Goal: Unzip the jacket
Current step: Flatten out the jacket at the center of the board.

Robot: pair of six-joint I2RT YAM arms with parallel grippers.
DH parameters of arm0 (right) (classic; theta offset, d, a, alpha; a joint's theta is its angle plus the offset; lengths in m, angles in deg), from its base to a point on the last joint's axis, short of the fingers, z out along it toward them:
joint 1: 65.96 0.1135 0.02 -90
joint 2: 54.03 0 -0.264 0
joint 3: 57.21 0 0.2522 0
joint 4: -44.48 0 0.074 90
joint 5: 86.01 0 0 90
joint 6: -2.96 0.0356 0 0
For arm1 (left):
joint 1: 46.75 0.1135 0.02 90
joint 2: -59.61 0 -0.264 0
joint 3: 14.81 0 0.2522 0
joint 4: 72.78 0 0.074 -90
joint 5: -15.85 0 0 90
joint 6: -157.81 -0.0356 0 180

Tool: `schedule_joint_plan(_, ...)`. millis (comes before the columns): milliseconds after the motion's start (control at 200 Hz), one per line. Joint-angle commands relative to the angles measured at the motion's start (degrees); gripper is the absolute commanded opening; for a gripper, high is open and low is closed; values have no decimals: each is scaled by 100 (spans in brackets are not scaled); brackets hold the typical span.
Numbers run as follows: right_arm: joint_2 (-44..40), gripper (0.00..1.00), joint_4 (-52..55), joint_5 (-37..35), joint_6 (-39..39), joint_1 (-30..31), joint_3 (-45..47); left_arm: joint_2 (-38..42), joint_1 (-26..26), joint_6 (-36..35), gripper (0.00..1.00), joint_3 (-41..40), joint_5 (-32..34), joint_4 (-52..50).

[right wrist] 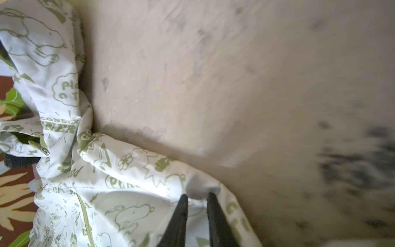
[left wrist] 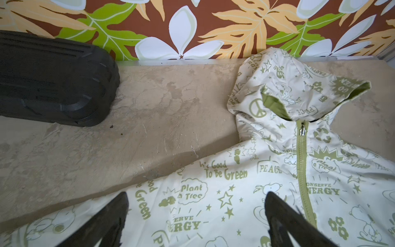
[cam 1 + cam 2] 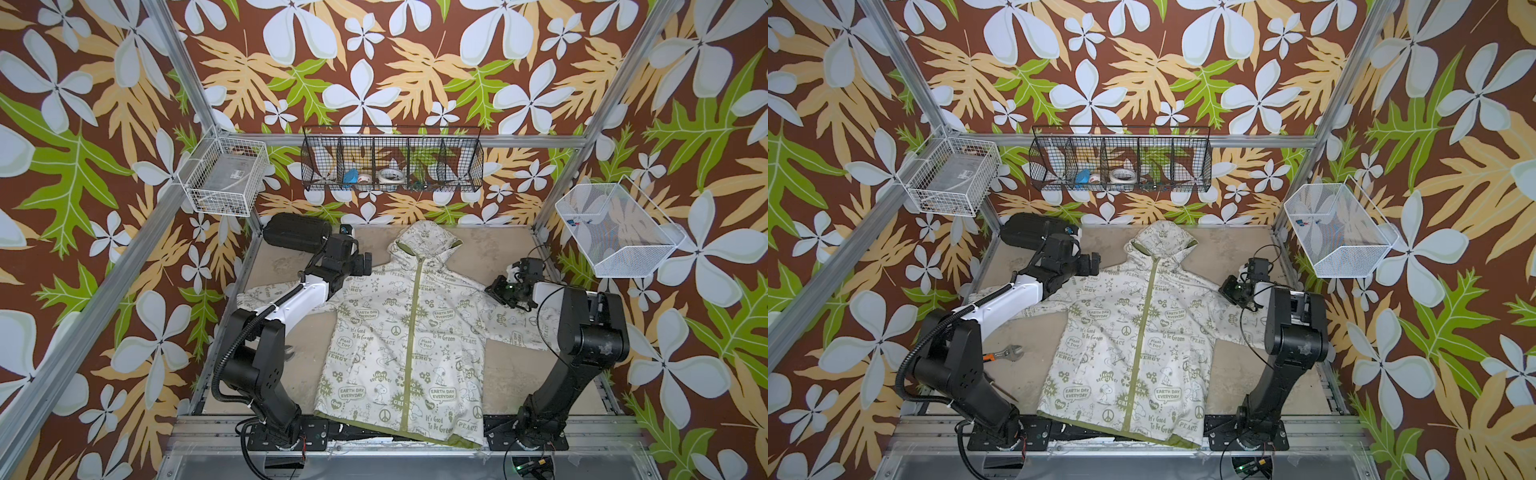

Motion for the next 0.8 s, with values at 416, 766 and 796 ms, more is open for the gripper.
schedule_joint_plan(416,-1272,66,1451,-348,-1039,1607,-895,1291,1164,2802,99,-1532,442,-838)
schedule_joint_plan(766,-1099,66,1189,-328,-817,3073,-648,1482,2197,3212,93,-2213,1,-807)
schedule_joint_plan(796,-1080,65,1200,-326,-817,3125,-657,1460,2269,3245,93,-2255,1,-788)
